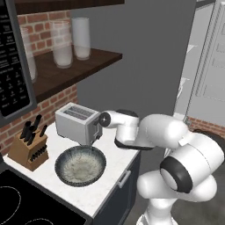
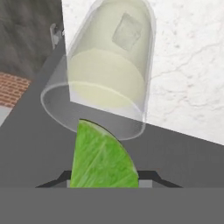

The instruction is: Grab a lemon wedge from the fridge and one ice cube from the ice bowl, and put them in the glass of lemonade.

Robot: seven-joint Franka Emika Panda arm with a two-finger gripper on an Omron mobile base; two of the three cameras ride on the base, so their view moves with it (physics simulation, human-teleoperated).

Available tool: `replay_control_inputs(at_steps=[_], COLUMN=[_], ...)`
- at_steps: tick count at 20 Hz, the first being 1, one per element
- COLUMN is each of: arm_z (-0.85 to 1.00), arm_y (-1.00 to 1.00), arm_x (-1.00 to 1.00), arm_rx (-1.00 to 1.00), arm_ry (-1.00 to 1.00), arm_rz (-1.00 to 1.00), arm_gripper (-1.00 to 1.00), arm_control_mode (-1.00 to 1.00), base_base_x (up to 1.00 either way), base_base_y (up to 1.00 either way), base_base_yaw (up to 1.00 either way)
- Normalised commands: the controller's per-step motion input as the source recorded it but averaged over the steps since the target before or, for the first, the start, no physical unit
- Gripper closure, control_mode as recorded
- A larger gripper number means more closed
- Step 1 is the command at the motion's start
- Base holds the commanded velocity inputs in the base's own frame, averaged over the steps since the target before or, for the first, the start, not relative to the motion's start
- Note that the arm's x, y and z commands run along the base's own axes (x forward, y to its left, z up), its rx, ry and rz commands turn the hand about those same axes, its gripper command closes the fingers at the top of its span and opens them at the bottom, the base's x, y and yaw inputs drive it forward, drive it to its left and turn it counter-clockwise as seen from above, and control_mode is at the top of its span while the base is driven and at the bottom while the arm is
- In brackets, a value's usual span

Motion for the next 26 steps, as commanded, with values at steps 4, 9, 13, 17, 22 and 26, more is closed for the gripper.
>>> replay_control_inputs(at_steps=[4, 9, 13, 17, 22, 26], arm_z=[-0.18, -0.16, -0.08, -0.08, -0.18, -0.26], arm_y=[0.00, 0.00, 0.00, 0.00, -0.06, -0.13], arm_x=[0.27, 0.18, 0.00, 0.00, -0.21, -0.38], arm_rx=[-0.02, -0.02, -0.01, 0.00, 0.00, 0.00], arm_ry=[0.00, 0.00, 0.00, 0.00, 0.00, 0.00], arm_rz=[0.00, 0.00, 0.00, 0.00, 0.00, 0.00], arm_gripper=[1.00, 1.00, 1.00, 1.00, 1.00, 1.00], arm_control_mode=[-1.00, -1.00, -1.00, -1.00, -1.00, -1.00], base_base_x=[0.00, 0.00, 0.00, 0.00, 0.00, 0.00], base_base_y=[0.00, 0.00, 0.00, 0.00, 0.00, 0.00], base_base_yaw=[0.00, 0.00, 0.00, 0.00, 0.00, 0.00])
